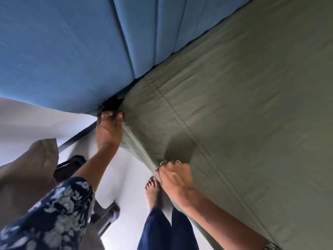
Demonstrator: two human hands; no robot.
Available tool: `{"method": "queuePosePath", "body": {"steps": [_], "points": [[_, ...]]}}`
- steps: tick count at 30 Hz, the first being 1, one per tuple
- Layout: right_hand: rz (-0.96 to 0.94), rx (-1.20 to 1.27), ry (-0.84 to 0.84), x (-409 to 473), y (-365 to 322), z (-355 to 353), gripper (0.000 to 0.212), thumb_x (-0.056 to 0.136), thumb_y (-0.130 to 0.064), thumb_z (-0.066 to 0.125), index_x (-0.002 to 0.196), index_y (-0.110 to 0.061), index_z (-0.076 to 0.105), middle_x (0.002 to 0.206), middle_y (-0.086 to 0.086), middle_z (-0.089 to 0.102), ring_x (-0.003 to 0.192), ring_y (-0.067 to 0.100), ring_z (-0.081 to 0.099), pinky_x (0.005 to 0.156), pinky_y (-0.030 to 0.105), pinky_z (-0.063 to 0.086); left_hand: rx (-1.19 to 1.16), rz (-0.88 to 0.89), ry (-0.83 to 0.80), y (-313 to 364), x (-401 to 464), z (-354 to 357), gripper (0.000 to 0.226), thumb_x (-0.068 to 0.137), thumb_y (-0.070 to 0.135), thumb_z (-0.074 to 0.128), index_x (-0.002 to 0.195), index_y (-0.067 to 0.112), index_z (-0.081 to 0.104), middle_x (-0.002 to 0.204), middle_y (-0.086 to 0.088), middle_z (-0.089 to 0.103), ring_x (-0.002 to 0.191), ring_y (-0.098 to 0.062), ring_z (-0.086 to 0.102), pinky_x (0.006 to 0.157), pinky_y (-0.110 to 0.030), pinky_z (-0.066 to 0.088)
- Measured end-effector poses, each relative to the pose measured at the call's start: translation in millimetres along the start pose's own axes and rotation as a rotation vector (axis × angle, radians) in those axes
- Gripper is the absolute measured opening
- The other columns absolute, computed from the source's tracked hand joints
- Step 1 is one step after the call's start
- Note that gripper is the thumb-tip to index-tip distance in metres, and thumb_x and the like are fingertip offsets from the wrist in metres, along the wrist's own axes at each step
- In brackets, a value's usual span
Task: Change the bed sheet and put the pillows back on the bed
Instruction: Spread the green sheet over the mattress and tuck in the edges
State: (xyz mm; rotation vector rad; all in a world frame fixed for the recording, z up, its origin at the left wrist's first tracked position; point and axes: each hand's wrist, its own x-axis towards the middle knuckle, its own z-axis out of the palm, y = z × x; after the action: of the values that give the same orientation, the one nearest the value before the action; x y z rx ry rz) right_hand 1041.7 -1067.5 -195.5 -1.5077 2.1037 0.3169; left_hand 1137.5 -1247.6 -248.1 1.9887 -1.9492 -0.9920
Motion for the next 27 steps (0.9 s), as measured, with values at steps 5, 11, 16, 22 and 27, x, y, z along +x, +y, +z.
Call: {"method": "queuePosePath", "body": {"steps": [5, 11, 16, 22, 27], "points": [[-0.069, 0.163, -0.125, -3.9, -9.9, 11.9, 0.018, 0.090, -0.018, 0.056, 0.107, -0.014, 0.062, 0.108, 0.008, 0.067, 0.102, 0.028, 0.064, 0.077, 0.033, 0.046, -0.056, -0.057, -0.073, 17.1, -35.1, 15.2, 0.032, 0.095, 0.032, 0.056, 0.083, 0.002, 0.053, 0.079, -0.013, 0.058, 0.083, -0.034, 0.058, 0.070, -0.030, 0.035], [-0.061, 0.315, -0.028, -11.3, -18.6, 18.8, 0.019, 0.097, -0.019, 0.046, 0.104, -0.011, 0.062, 0.103, 0.013, 0.068, 0.097, 0.033, 0.065, 0.069, 0.035, 0.041, 0.061, -0.114, -0.032, 28.9, -36.8, 17.6, 0.019, 0.097, 0.016, 0.049, 0.098, -0.003, 0.056, 0.104, -0.027, 0.061, 0.098, -0.041, 0.056, 0.072, -0.033, 0.033], [0.135, 0.342, 0.142, -27.6, 31.7, 1.2, 0.027, 0.091, -0.036, 0.048, 0.080, -0.018, 0.066, 0.076, 0.004, 0.070, 0.070, 0.026, 0.068, 0.055, 0.031, 0.047, 0.265, -0.006, 0.013, 57.0, -43.2, 15.3, 0.031, 0.093, 0.020, 0.054, 0.120, 0.004, 0.051, 0.125, -0.021, 0.042, 0.118, -0.040, 0.043, 0.093, -0.052, 0.036], [0.241, 0.303, 0.076, -19.7, 94.1, -9.8, 0.028, 0.070, -0.042, 0.073, 0.068, -0.016, 0.064, 0.063, 0.006, 0.066, 0.059, 0.022, 0.066, 0.047, 0.028, 0.048, 0.429, 0.514, -0.033, 134.1, -40.4, 56.9, 0.042, 0.089, 0.022, 0.060, 0.124, 0.002, 0.052, 0.122, -0.019, 0.047, 0.108, -0.040, 0.046, 0.084, -0.054, 0.041], [0.029, 0.672, -0.111, -2.9, 124.7, -28.8, 0.038, 0.096, -0.044, 0.043, 0.093, -0.010, 0.061, 0.103, 0.020, 0.066, 0.103, 0.034, 0.061, 0.080, 0.036, 0.047, 0.484, 0.715, -0.166, 222.9, -41.6, 100.8, 0.050, 0.092, 0.031, 0.057, 0.136, 0.013, 0.042, 0.138, -0.007, 0.040, 0.123, -0.029, 0.042, 0.097, -0.047, 0.038]]}}
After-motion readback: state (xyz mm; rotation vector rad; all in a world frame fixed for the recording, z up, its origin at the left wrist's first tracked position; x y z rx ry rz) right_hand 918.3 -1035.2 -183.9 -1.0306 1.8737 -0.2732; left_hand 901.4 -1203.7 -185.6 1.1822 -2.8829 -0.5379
